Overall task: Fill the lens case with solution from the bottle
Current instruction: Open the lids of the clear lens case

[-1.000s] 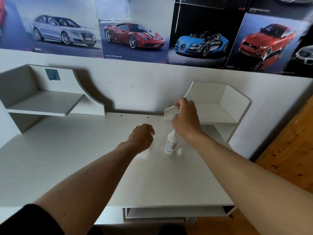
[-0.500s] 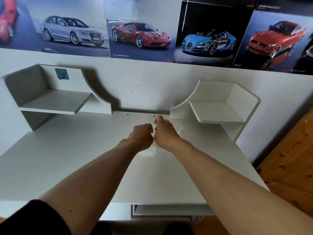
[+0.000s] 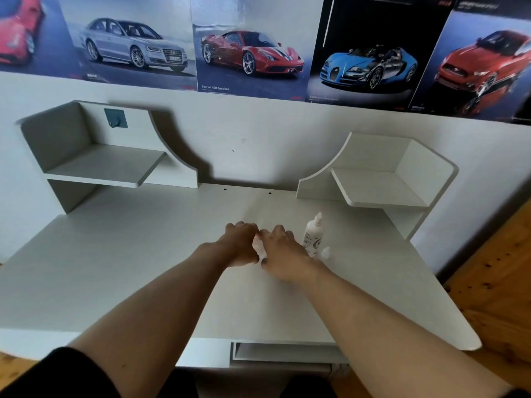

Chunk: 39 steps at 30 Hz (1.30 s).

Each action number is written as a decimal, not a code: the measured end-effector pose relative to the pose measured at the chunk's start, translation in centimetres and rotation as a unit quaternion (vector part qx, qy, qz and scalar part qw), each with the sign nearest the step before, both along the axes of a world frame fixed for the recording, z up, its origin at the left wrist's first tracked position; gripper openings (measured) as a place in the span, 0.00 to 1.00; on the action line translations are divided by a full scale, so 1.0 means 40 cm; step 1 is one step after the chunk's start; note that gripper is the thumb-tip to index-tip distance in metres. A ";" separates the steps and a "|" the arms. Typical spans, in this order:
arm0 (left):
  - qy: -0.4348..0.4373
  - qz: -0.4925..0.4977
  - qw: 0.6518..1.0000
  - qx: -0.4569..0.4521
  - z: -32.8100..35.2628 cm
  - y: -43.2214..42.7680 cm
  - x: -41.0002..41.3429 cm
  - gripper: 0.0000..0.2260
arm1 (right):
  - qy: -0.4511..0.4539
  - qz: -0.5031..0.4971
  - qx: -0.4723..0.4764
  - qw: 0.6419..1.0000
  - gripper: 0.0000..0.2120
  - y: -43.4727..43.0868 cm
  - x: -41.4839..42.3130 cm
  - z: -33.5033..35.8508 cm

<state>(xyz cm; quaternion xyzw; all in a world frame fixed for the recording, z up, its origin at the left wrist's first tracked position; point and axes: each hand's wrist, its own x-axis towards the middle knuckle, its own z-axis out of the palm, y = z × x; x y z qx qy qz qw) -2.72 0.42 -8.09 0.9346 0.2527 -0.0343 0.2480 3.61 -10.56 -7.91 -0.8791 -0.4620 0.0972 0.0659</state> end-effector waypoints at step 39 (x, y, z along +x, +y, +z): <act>-0.147 0.031 0.986 -0.079 -0.028 0.007 -0.002 0.21 | -0.191 0.051 0.027 0.980 0.14 0.033 0.026 0.038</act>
